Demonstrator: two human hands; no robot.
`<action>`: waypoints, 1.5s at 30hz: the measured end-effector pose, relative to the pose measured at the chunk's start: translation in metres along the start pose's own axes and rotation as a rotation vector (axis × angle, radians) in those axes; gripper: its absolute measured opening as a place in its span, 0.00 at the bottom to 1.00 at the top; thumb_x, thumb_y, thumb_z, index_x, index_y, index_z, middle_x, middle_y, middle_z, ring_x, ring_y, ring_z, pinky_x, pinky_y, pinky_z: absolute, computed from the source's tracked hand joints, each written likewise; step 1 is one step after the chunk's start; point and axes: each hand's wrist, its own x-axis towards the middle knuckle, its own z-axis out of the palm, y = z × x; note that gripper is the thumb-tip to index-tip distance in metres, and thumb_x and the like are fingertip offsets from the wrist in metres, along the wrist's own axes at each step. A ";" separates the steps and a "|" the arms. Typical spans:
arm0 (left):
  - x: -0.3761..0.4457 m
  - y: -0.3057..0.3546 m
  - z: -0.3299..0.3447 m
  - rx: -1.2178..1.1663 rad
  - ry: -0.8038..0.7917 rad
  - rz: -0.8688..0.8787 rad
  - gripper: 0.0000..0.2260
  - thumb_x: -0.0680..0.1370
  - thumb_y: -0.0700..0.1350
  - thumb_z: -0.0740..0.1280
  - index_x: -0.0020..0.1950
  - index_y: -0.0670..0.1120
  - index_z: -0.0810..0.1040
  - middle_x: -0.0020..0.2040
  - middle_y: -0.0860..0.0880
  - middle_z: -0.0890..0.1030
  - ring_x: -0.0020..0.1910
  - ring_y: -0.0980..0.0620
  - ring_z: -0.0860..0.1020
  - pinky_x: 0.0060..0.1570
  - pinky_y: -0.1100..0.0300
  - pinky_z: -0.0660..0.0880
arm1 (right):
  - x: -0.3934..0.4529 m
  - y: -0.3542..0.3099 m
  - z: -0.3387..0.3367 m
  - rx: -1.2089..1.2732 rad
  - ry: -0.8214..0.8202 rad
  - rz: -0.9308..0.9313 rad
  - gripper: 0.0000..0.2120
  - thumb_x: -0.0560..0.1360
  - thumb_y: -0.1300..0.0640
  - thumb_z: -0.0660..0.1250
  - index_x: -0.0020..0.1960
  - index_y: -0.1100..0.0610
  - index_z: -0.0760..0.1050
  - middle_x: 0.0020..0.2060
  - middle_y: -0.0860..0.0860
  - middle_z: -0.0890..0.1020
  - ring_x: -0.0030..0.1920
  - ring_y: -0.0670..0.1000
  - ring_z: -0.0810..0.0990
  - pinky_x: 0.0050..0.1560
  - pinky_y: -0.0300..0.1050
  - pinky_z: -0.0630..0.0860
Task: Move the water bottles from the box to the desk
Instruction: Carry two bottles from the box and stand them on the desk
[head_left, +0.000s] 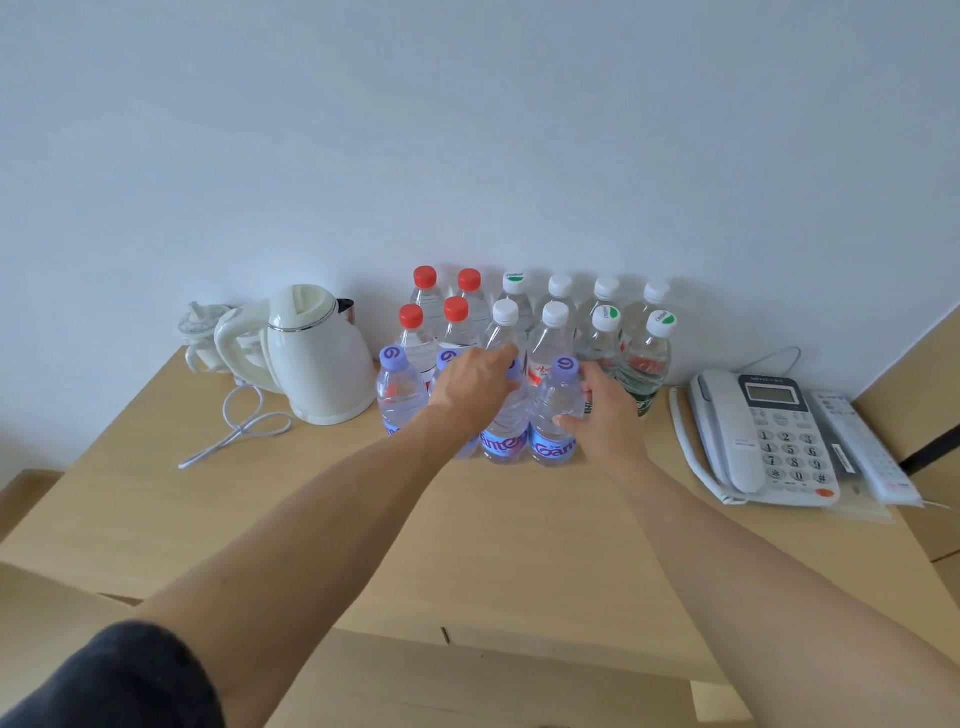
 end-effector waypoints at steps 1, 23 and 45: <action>0.000 0.000 -0.001 0.003 -0.005 -0.005 0.10 0.80 0.45 0.68 0.56 0.41 0.74 0.40 0.44 0.73 0.41 0.39 0.75 0.37 0.51 0.70 | 0.001 0.000 0.000 0.002 -0.003 0.000 0.28 0.66 0.61 0.79 0.62 0.56 0.74 0.52 0.52 0.79 0.54 0.55 0.77 0.49 0.46 0.69; 0.006 0.004 -0.007 0.014 -0.094 -0.053 0.15 0.81 0.47 0.68 0.65 0.43 0.76 0.54 0.39 0.80 0.51 0.39 0.80 0.47 0.51 0.75 | -0.007 -0.010 0.001 -0.069 0.005 0.076 0.29 0.67 0.58 0.80 0.63 0.55 0.72 0.53 0.53 0.81 0.55 0.55 0.78 0.48 0.46 0.70; -0.007 0.012 -0.022 0.077 -0.116 -0.040 0.09 0.82 0.40 0.64 0.62 0.41 0.72 0.55 0.40 0.79 0.53 0.40 0.79 0.41 0.54 0.71 | -0.022 -0.047 -0.017 -0.202 -0.014 0.164 0.27 0.71 0.62 0.71 0.69 0.50 0.70 0.55 0.51 0.82 0.54 0.57 0.79 0.51 0.51 0.77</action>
